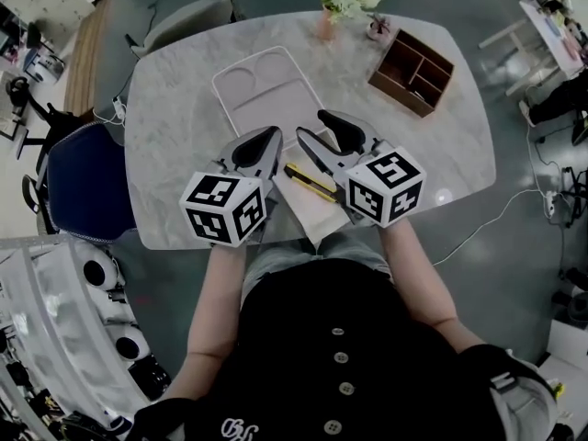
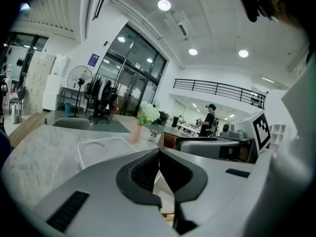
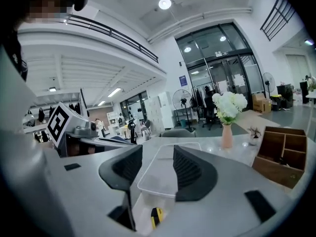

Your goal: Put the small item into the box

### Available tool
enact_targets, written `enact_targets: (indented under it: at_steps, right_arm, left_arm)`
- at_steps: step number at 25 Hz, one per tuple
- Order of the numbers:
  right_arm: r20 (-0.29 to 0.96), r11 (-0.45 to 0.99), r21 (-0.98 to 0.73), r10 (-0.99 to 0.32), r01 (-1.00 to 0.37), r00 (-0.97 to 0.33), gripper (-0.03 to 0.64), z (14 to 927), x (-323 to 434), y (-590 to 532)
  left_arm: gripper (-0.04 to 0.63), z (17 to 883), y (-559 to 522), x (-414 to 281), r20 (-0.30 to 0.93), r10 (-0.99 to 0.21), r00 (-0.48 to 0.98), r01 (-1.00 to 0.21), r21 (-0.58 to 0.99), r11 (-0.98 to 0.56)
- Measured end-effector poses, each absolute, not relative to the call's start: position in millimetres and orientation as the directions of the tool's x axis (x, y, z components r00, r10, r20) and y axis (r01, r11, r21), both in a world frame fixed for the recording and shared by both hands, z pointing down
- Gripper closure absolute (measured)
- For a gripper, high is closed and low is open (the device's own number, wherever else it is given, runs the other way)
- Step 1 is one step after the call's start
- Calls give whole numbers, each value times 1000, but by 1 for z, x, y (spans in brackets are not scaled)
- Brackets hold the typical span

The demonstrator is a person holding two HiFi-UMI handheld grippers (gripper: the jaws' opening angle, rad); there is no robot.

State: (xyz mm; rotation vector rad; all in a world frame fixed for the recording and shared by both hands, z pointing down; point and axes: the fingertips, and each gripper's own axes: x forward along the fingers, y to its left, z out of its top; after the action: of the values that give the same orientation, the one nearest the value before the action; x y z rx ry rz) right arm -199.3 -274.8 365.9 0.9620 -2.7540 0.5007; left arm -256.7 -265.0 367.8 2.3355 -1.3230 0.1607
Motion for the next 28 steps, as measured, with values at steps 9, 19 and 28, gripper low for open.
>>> enact_targets:
  at_steps: [9,19,28]
  right_arm:
    - [170,758,-261,-573,-597,-802,463,337,-183,-263]
    - [84,730,-326,-610,-601,-788,509,331,-163,-254]
    - [25,763,-355,-570,-540,-821,612,329,-159,-238]
  left_arm:
    - [577,347,-258,-237,269,-779,567,-818,293,-495]
    - [577,352,-246,-227,275,-751,600,-797,284,-533]
    - [577,355,-237,-213,251,-724,642,-762,305,-570]
